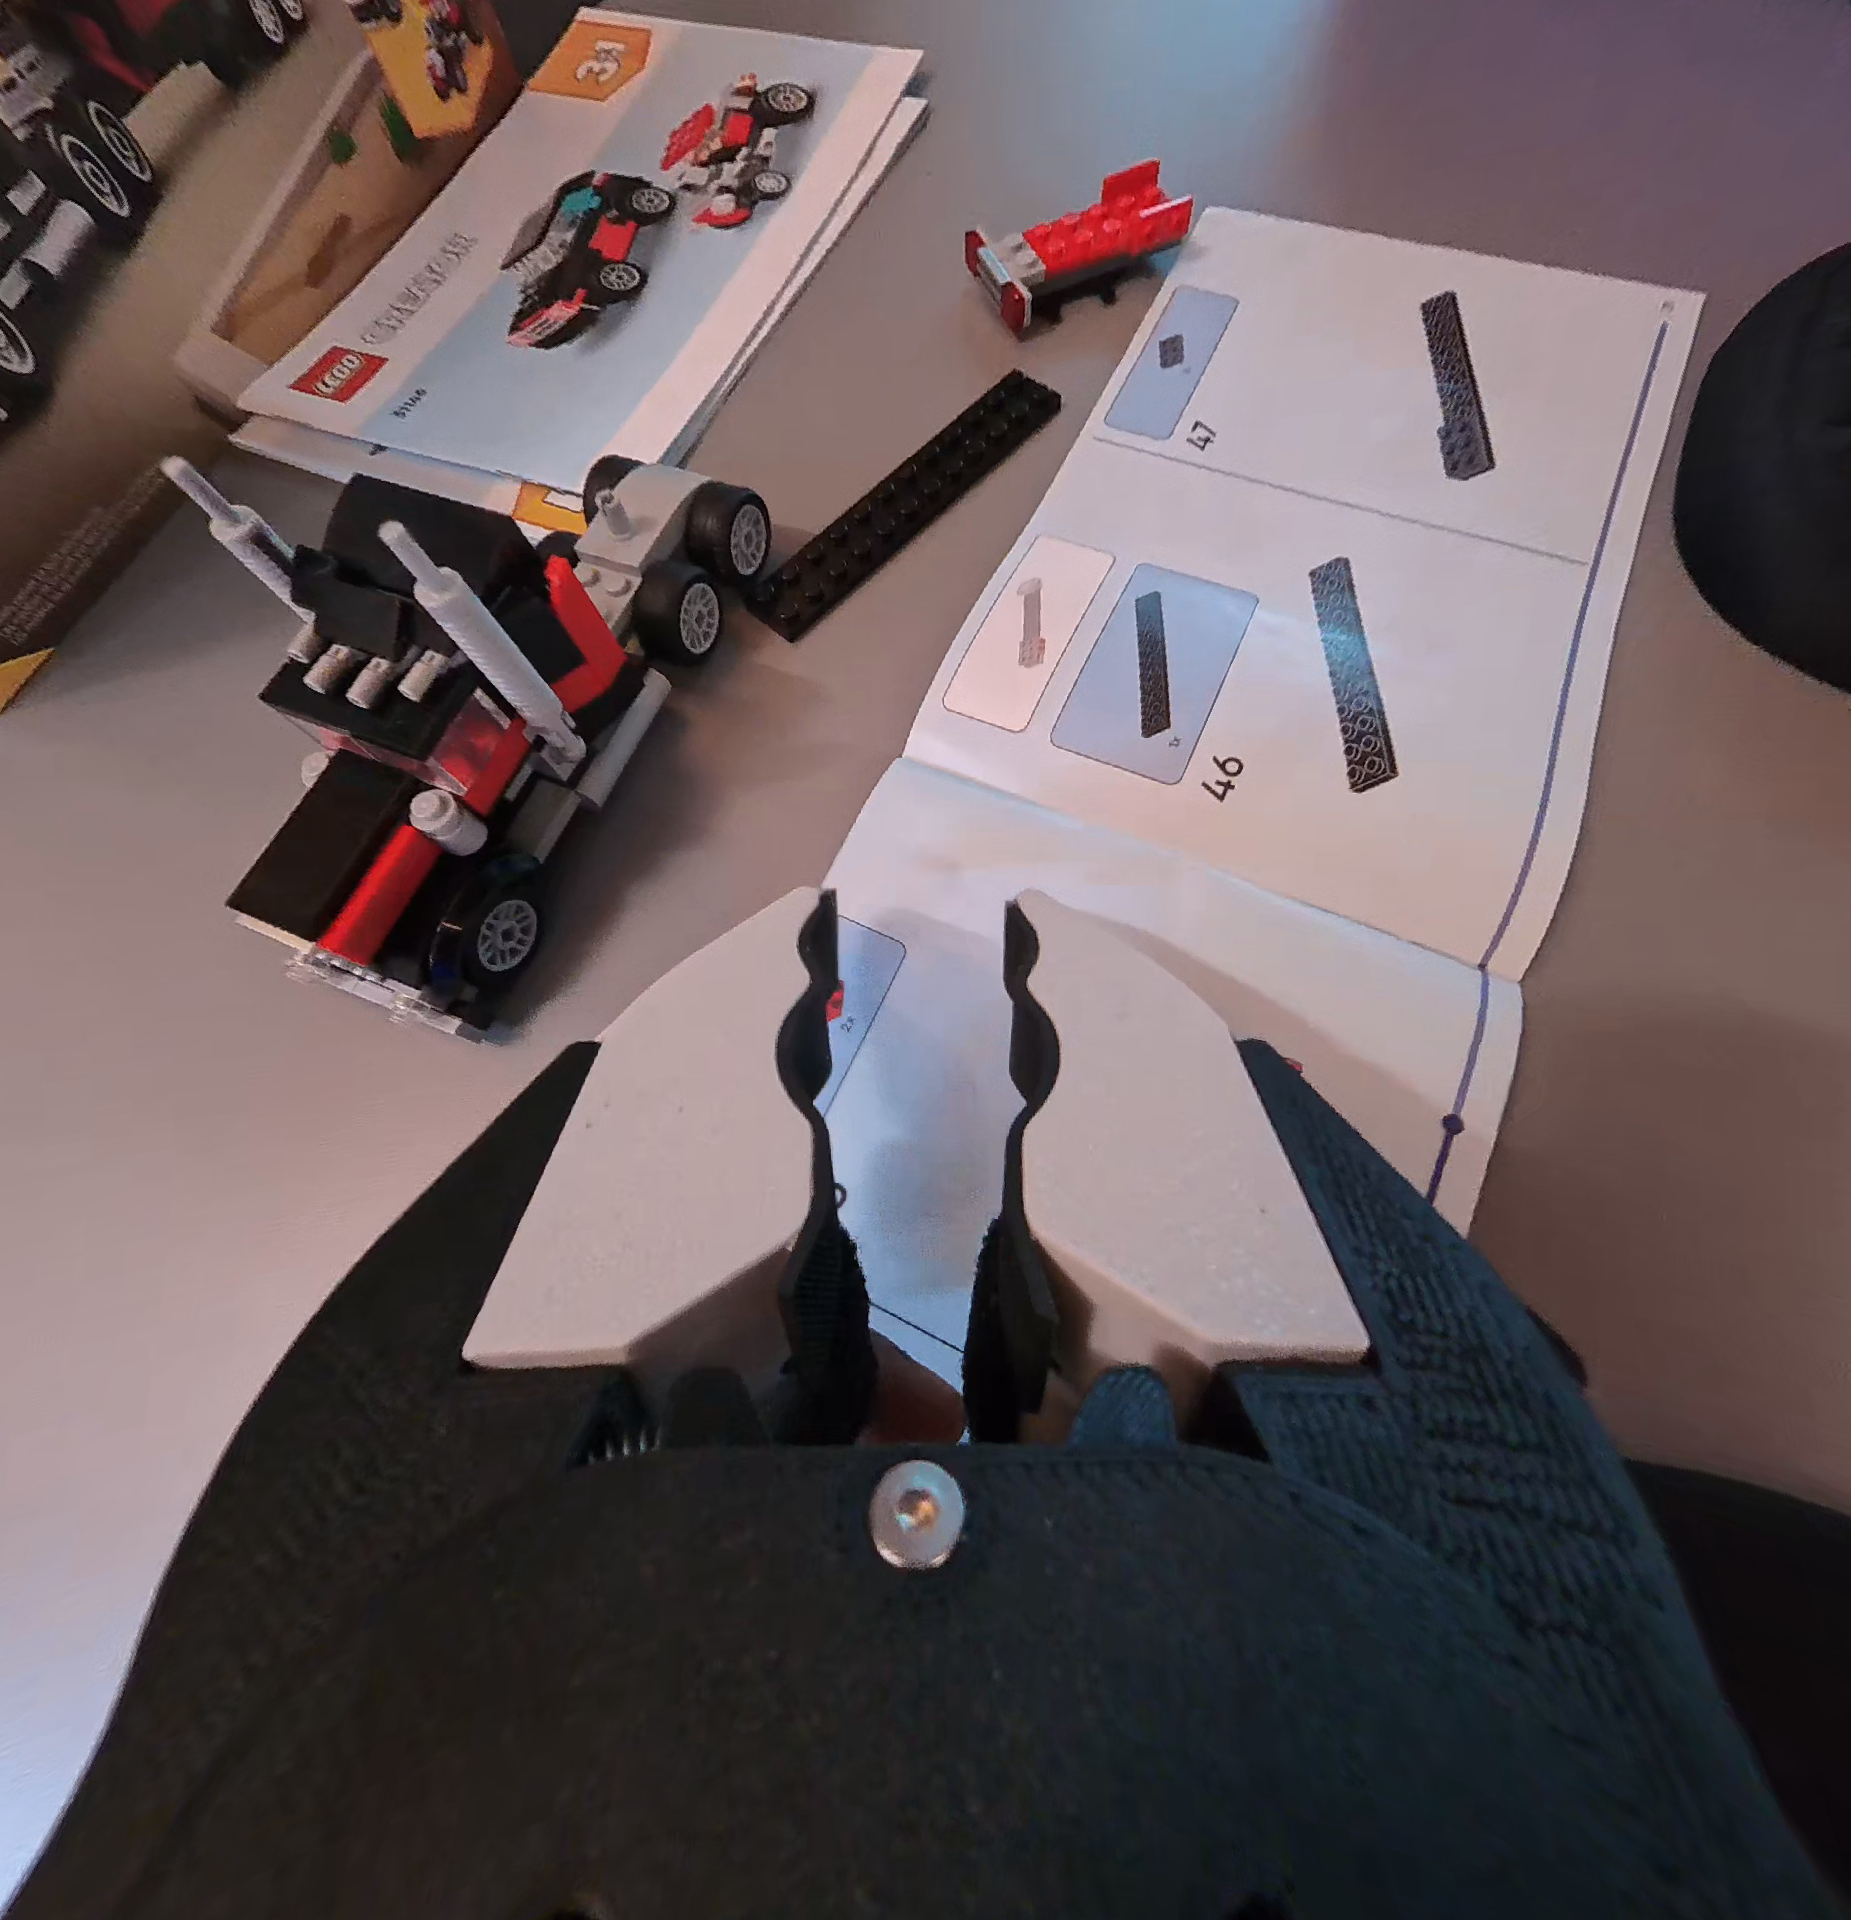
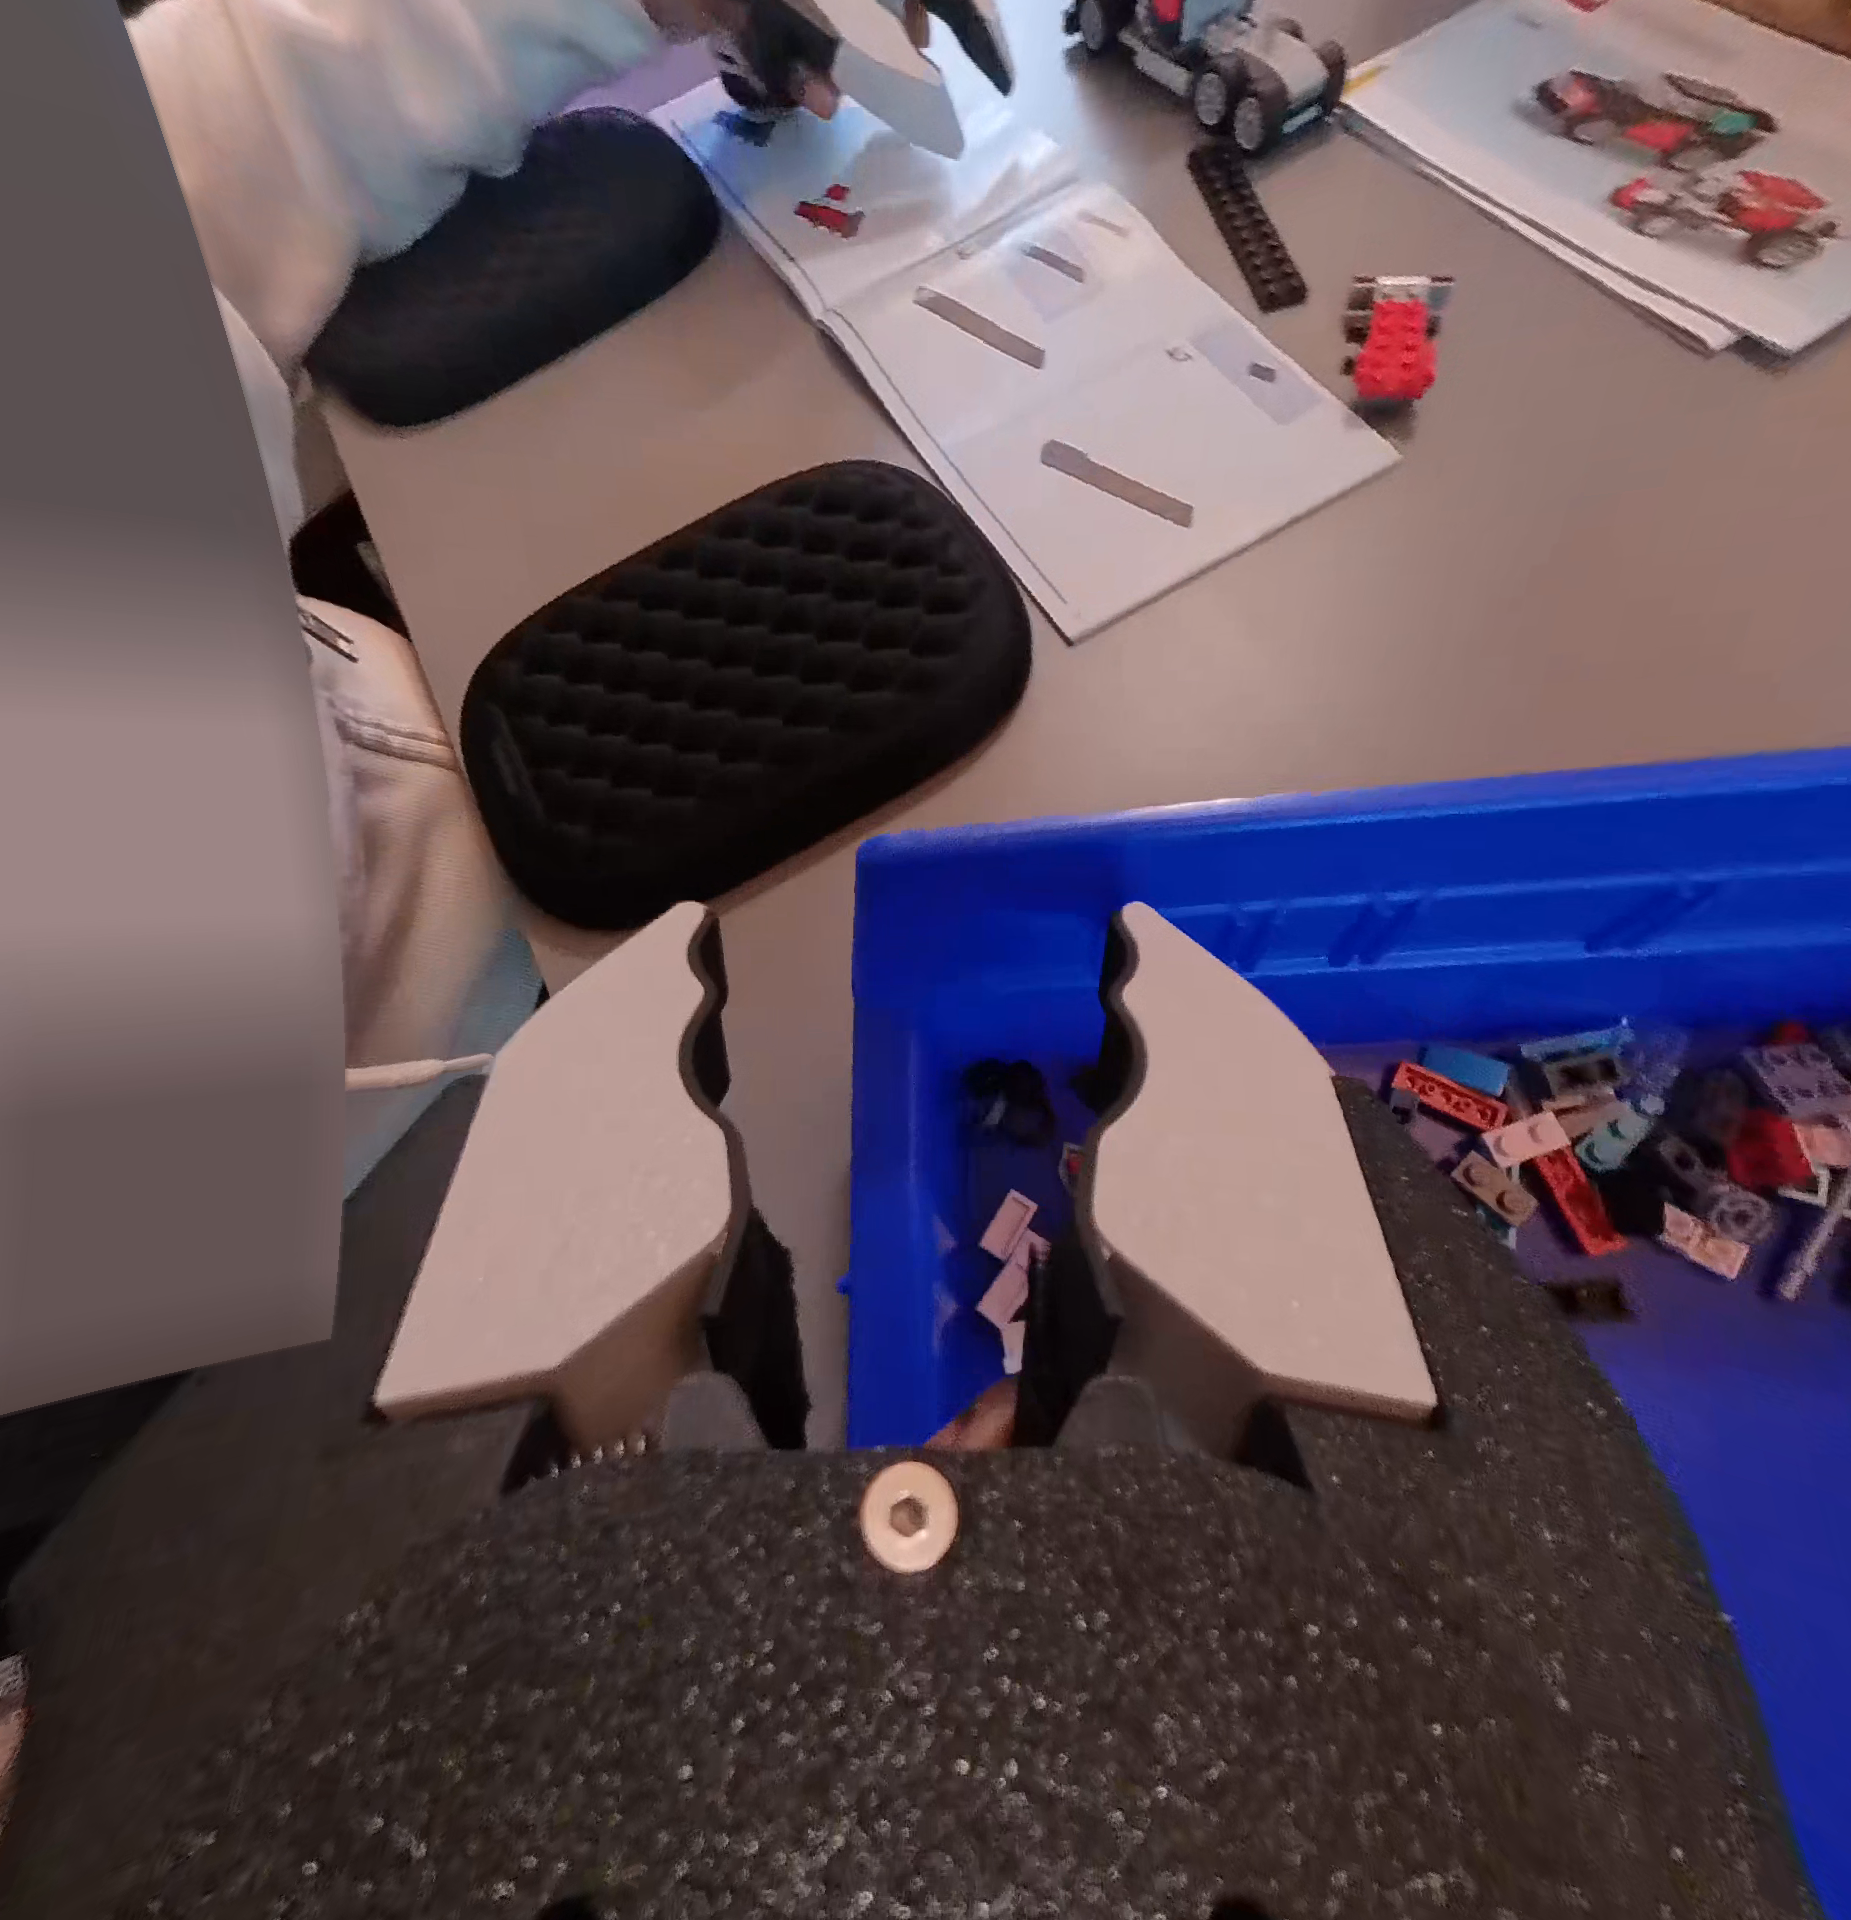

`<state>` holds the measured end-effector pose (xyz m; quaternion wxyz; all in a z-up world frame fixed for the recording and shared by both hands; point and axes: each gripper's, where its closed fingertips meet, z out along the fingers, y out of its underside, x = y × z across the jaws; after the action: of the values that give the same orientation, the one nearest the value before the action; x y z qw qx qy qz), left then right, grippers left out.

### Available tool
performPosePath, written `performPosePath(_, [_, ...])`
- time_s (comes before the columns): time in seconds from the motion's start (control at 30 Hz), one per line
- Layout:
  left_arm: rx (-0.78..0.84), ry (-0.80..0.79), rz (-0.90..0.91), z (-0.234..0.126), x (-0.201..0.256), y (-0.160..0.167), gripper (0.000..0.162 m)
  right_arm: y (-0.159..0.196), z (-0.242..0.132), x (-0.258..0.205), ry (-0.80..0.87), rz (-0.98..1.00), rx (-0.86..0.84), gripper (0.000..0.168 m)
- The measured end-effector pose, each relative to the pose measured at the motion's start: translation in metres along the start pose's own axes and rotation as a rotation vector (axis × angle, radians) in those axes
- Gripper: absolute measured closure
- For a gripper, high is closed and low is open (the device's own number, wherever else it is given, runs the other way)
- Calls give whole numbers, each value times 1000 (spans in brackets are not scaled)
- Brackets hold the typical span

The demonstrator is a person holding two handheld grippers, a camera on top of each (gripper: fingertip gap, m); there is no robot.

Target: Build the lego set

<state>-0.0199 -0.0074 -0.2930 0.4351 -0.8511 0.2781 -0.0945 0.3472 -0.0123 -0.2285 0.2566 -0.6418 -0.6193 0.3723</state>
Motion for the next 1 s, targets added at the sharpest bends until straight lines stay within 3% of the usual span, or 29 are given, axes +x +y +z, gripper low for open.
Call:
performPosePath(0.27, [9, 1, 20, 0, 3, 0, 131, -10, 13, -8, -64, 2, -44, 96])
performPosePath(0.43, [-8, 1, 21, 1, 3, 2, 131, -28, -10, -17, -91, -13, -55, 92])
performPosePath(0.6, [-38, 3, 37, 4, 4, 6, 131, -45, -78, 56, 232, -56, -128, 101])
performPosePath(0.7, [-43, 3, 40, 4, 4, 6, 131, -23, -91, 122, 379, -85, -300, 116])
performPosePath(0.83, [-43, -5, 40, 4, 4, 7, 131, 20, -62, 170, 302, -114, -503, 133])
performPosePath(1.0, [-50, -16, 39, 4, 2, 8, 131, 67, -34, 195, 263, 140, -644, 133])
